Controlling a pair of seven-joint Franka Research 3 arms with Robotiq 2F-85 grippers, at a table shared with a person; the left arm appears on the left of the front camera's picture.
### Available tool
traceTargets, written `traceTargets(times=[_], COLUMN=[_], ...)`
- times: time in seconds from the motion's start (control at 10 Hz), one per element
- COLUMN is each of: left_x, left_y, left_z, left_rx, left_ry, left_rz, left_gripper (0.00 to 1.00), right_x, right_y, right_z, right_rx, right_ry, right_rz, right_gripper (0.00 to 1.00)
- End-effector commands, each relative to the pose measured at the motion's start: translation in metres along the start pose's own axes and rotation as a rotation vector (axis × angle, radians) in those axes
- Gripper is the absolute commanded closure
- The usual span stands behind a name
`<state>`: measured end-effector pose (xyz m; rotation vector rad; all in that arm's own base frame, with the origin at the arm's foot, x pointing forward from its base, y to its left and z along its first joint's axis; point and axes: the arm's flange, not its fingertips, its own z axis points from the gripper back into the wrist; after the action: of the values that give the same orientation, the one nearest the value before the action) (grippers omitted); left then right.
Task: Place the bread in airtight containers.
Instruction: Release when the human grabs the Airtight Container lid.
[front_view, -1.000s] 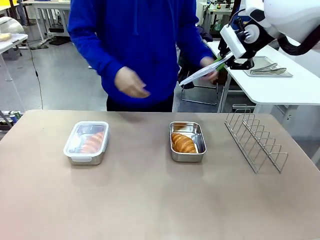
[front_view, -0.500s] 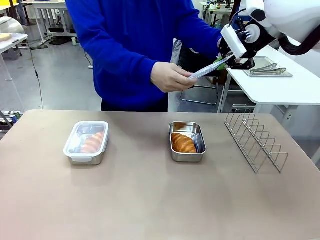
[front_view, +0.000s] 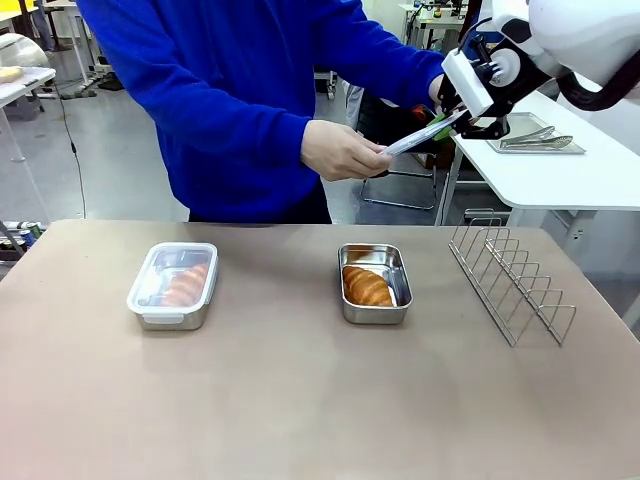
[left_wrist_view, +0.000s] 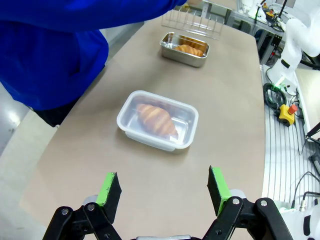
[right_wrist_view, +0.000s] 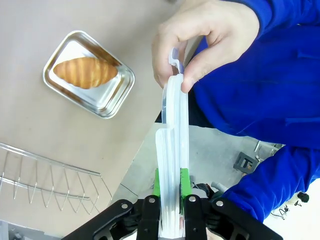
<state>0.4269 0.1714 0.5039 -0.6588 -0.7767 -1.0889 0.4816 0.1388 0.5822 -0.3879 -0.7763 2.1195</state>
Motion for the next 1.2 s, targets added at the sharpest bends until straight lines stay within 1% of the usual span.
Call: traceTargets(times=[0.0,0.3,0.4,0.5,0.6,0.7,0.8,0.9,1.0,1.1], left_x=[0.000,0.000,0.000,0.000,0.000,0.000,0.000,0.000,0.000,0.000], left_y=[-0.002,-0.002,-0.002,-0.002,-0.002,-0.002,-0.002,-0.002,-0.002,-0.002], left_z=[0.001,0.001,0.001,0.001,0.001,0.001,0.001,0.001,0.001,0.001], left_rx=[-0.009,-0.009,-0.009,-0.009,-0.009,-0.009,-0.009,-0.009,-0.009,-0.009], left_ry=[0.004,0.004,0.004,0.004,0.004,0.004,0.004,0.004,0.004,0.004], left_rz=[-0.016,-0.016,-0.016,-0.016,-0.016,-0.016,-0.016,-0.016,-0.016,-0.016], left_gripper=[0.09,0.09,0.09,0.09,0.09,0.09,0.09,0.09,0.09,0.09], right_x=[0.000,0.000,0.001,-0.003,-0.001,0.000,-0.004,-0.012,-0.021,-0.034], right_y=[-0.002,-0.002,0.000,-0.001,-0.002,-0.005,-0.009,-0.011,-0.011,-0.006], right_z=[0.001,0.001,0.000,0.003,0.009,0.022,0.037,0.056,0.072,0.088], right_rx=[-0.012,-0.012,0.000,0.025,0.013,-0.019,-0.055,-0.095,-0.126,-0.138], right_ry=[-0.010,-0.010,0.000,0.043,0.055,0.071,0.059,-0.022,-0.095,-0.124], right_rz=[-0.018,-0.018,0.001,-0.035,-0.056,-0.084,-0.163,-0.283,-0.369,-0.473], right_gripper=[1.00,1.00,0.85,0.27,0.27,0.00,0.23,0.00,0.00,0.00])
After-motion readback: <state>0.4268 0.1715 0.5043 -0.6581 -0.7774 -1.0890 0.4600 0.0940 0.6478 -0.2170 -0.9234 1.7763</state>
